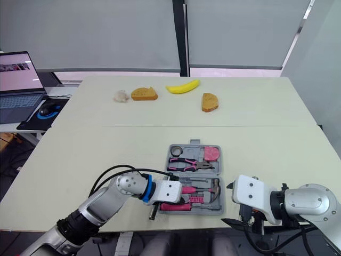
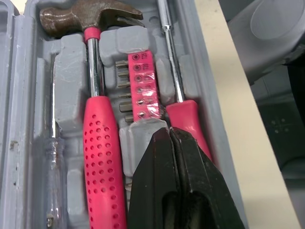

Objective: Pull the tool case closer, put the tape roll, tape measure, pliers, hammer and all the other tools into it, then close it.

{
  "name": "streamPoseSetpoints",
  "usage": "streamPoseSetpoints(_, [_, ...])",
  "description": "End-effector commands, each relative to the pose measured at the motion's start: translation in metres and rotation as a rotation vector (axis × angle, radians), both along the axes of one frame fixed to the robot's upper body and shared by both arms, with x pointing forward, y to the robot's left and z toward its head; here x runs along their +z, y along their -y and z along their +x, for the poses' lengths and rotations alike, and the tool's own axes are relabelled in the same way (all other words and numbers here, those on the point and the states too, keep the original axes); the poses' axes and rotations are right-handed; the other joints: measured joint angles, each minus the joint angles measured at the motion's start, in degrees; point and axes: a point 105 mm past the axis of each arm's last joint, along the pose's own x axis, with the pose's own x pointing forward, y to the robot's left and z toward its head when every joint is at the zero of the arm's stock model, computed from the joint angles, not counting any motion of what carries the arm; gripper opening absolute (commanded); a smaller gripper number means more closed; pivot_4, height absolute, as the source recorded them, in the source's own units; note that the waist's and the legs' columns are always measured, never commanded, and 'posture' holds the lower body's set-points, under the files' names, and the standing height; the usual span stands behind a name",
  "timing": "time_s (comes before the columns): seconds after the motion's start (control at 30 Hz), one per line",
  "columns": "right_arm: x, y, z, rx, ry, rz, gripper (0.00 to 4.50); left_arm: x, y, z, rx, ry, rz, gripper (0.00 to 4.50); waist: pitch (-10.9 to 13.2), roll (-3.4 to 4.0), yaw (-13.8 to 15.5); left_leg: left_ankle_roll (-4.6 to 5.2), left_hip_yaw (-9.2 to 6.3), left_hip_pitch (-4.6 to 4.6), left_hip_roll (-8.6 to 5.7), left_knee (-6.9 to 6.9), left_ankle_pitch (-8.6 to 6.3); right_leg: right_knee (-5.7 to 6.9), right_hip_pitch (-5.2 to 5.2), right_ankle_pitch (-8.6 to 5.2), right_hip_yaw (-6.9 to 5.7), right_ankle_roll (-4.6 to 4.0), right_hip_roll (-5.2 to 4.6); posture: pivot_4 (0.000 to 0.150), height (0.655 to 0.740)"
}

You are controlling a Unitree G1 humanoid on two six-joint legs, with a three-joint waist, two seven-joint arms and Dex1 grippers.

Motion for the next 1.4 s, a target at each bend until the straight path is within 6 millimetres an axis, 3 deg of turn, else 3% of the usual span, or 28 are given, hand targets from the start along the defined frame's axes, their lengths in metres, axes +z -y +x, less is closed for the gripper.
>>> streamPoseSetpoints(0.03, [0.010,0.000,0.005,-0.013,0.047,0.032,4.50,0.040,-0.001,0.008,0.051,0.039,-0.160,0.01,0.00,0.00,0.02,0.00,0.00,0.00,0.00,0.00,0.00,0.00,0.00,0.00,0.00,0.00,0.00,0.150,0.7400])
streamPoseSetpoints(0.13, [0.014,0.010,0.024,-0.089,0.126,0.038,4.50,0.067,-0.013,0.022,0.149,0.077,-0.284,0.01,0.01,-0.02,0.03,0.00,-0.02,-0.01,0.00,0.02,0.00,0.00,0.00,0.00,-0.01,0.00,-0.01,0.150,0.7400])
streamPoseSetpoints(0.23, [0.006,0.024,0.046,-0.169,0.188,0.014,4.32,0.070,-0.039,0.040,0.235,0.145,-0.317,0.00,0.00,-0.01,-0.01,0.00,0.00,0.08,0.00,-0.01,0.00,-0.01,0.05,0.00,0.00,0.00,-0.01,0.150,0.7400])
streamPoseSetpoints(0.33, [-0.003,0.031,0.065,-0.219,0.245,0.007,3.58,0.066,-0.061,0.060,0.351,0.181,-0.358,0.00,0.01,0.00,-0.07,0.00,0.12,0.22,0.00,-0.08,0.00,0.00,0.07,0.00,0.12,0.00,-0.01,0.150,0.7400])
streamPoseSetpoints(0.37, [-0.008,0.032,0.071,-0.225,0.262,0.003,3.16,0.062,-0.069,0.065,0.372,0.197,-0.351,0.00,0.01,0.00,-0.06,0.00,0.12,0.24,0.01,-0.09,0.00,0.00,0.08,0.00,0.12,0.00,0.00,0.150,0.7400])
streamPoseSetpoints(0.5, [-0.030,0.030,0.087,-0.221,0.279,-0.019,2.06,0.045,-0.085,0.081,0.437,0.208,-0.348,0.00,0.02,-0.01,-0.04,-0.01,0.16,0.24,-0.02,-0.06,0.00,0.01,0.06,0.00,0.18,0.00,-0.01,0.150,0.7400])
streamPoseSetpoints(0.83, [-0.070,0.025,0.108,-0.172,0.225,-0.050,0.02,0.004,-0.095,0.085,0.385,0.178,-0.221,0.00,0.01,0.00,-0.12,-0.01,0.15,0.26,-0.04,-0.06,0.00,0.03,0.03,0.01,0.23,0.00,0.01,0.150,0.7400])
streamPoseSetpoints(1.17, [-0.088,0.013,0.113,-0.112,0.167,-0.029,0.02,-0.016,-0.077,0.079,0.306,0.145,-0.209,0.00,0.01,0.00,-0.24,0.00,0.15,0.27,-0.06,-0.05,0.00,0.10,-0.01,0.01,0.27,-0.01,0.02,0.150,0.7400])
streamPoseSetpoints(1.4, [-0.093,0.003,0.118,-0.097,0.157,-0.010,0.02,-0.018,-0.067,0.081,0.278,0.174,-0.215,0.00,0.00,0.00,-0.32,-0.01,0.15,0.29,-0.06,-0.05,0.00,0.12,0.00,0.01,0.26,-0.01,0.03,0.150,0.7400])
